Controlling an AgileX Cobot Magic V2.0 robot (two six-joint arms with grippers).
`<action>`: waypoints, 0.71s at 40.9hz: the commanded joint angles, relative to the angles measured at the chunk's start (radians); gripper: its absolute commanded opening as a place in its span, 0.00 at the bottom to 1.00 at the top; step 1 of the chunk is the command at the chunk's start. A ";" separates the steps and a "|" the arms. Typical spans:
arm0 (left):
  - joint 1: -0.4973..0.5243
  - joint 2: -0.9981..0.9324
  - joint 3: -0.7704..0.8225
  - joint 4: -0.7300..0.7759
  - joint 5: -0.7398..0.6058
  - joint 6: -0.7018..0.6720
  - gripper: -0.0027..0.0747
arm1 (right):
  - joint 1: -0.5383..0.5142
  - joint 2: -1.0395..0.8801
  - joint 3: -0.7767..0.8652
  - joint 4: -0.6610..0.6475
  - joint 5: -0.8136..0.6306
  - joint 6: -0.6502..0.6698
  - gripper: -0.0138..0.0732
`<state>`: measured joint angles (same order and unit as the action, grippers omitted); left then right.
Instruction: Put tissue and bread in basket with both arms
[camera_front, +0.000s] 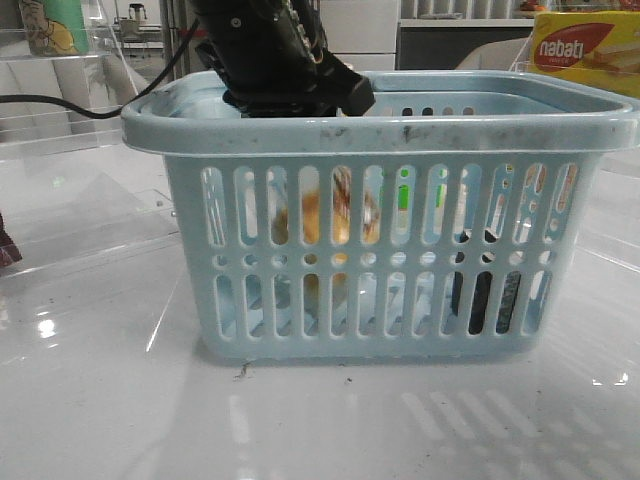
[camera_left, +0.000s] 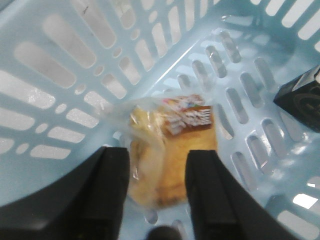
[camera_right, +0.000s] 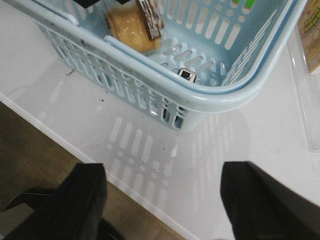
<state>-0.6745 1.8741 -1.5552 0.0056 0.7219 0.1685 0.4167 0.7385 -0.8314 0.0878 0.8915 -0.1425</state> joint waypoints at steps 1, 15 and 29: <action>-0.007 -0.054 -0.035 -0.006 -0.052 -0.005 0.59 | -0.005 -0.004 -0.028 -0.009 -0.061 -0.003 0.83; -0.005 -0.098 -0.077 0.029 0.024 -0.005 0.59 | -0.005 -0.004 -0.028 -0.009 -0.061 -0.003 0.83; -0.005 -0.357 -0.150 0.012 0.185 -0.005 0.59 | -0.005 -0.004 -0.028 -0.009 -0.061 -0.003 0.83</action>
<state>-0.6745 1.6315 -1.6777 0.0327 0.9263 0.1685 0.4167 0.7385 -0.8314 0.0878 0.8915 -0.1425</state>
